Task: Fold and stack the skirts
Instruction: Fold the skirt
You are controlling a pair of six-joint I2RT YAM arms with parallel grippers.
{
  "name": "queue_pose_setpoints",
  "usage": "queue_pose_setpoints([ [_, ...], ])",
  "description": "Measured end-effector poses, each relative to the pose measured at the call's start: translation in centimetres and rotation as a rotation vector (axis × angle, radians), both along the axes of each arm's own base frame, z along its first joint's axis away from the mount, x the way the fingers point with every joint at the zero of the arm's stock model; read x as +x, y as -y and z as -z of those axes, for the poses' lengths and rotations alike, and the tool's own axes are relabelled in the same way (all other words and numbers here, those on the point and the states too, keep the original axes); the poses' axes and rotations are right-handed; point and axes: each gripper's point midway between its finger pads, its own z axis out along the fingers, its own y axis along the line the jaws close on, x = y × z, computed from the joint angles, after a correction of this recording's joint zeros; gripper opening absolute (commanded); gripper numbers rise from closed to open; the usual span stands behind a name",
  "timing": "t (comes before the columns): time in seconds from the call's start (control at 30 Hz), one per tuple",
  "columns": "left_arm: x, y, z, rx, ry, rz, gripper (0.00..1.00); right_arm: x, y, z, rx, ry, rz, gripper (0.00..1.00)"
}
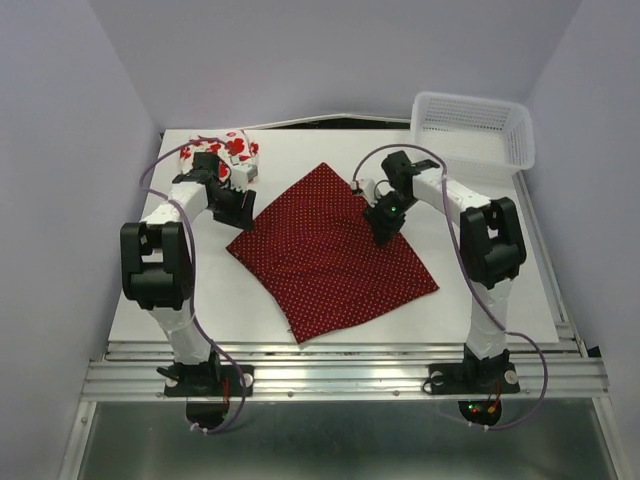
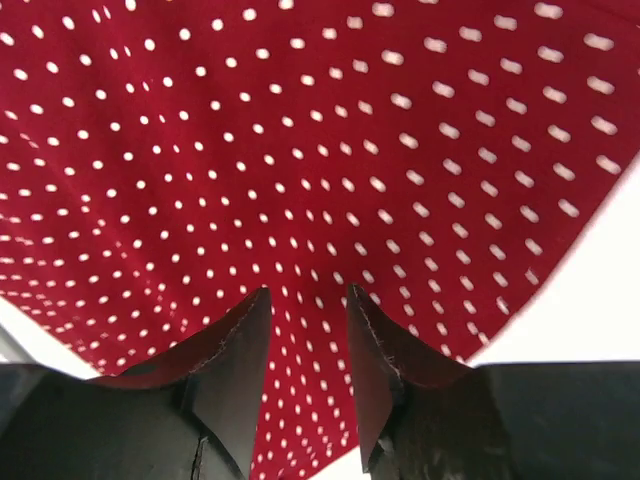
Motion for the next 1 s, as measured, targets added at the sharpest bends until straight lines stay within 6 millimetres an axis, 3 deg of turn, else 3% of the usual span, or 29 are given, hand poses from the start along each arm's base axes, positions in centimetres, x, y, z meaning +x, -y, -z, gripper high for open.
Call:
queue_pose_setpoints([
  [0.07,-0.8,-0.8,0.9,-0.006,-0.034,-0.019,0.54,-0.4,-0.5,0.9,-0.018,0.01,-0.036,0.41],
  [0.2,-0.4,-2.8,1.3,0.005,-0.03,-0.066,0.53,-2.2,0.1,3.4,-0.055,-0.02,-0.072,0.41],
  [0.3,0.0,-3.8,2.0,0.018,-0.027,-0.085,0.5,-3.0,0.4,3.5,-0.053,-0.013,-0.076,0.41],
  [0.5,-0.3,-3.3,5.1,0.005,-0.092,-0.038,0.48,-5.0,-1.2,3.5,-0.044,0.0,-0.124,0.41],
  [0.8,-0.2,-2.7,4.6,-0.11,-0.096,0.031,0.63,-8.1,-3.8,3.4,0.008,-0.084,-0.122,0.41],
  [1.0,0.7,-4.6,4.2,-0.187,-0.102,0.0,0.66,-10.8,-5.9,3.3,0.036,-0.153,-0.144,0.42],
])
